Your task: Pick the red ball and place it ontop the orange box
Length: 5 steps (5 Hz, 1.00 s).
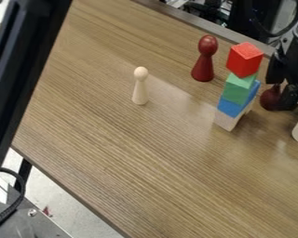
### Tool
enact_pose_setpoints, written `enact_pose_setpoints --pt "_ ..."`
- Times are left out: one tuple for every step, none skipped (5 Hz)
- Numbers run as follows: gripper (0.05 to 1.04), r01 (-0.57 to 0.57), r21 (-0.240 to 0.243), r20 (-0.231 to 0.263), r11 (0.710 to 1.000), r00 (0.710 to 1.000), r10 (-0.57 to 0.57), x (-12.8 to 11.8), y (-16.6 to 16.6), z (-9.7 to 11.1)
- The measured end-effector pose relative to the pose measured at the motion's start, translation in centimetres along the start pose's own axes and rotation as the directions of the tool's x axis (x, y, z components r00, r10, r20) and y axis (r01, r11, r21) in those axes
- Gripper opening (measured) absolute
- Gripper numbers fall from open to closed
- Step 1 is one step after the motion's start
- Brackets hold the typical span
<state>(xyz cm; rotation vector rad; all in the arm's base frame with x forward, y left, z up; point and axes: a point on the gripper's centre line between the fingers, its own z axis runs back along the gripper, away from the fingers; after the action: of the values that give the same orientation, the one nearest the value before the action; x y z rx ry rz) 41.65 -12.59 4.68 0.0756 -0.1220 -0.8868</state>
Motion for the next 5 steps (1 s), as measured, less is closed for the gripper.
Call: enact_pose_setpoints --pt "1.0 -0.009 -0.013 -0.032 1.0 0.999 0.009 -0.5 -0.1 -1.4" --pt "0.948 -0.011 -0.016 -0.044 1.0 0.999 0.01 -0.6 -0.1 -2.2" --pt "0.664 -0.011 -0.007 -0.052 1.0 0.999 0.011 -0.7 0.1 -2.3" --pt "0.596 -0.017 -0.014 -0.051 1.0 0.999 0.016 -0.7 0.1 -2.2" --pt "0.595 -0.03 -0.021 -0.029 0.999 0.999 0.029 -0.6 -0.2 -1.2"
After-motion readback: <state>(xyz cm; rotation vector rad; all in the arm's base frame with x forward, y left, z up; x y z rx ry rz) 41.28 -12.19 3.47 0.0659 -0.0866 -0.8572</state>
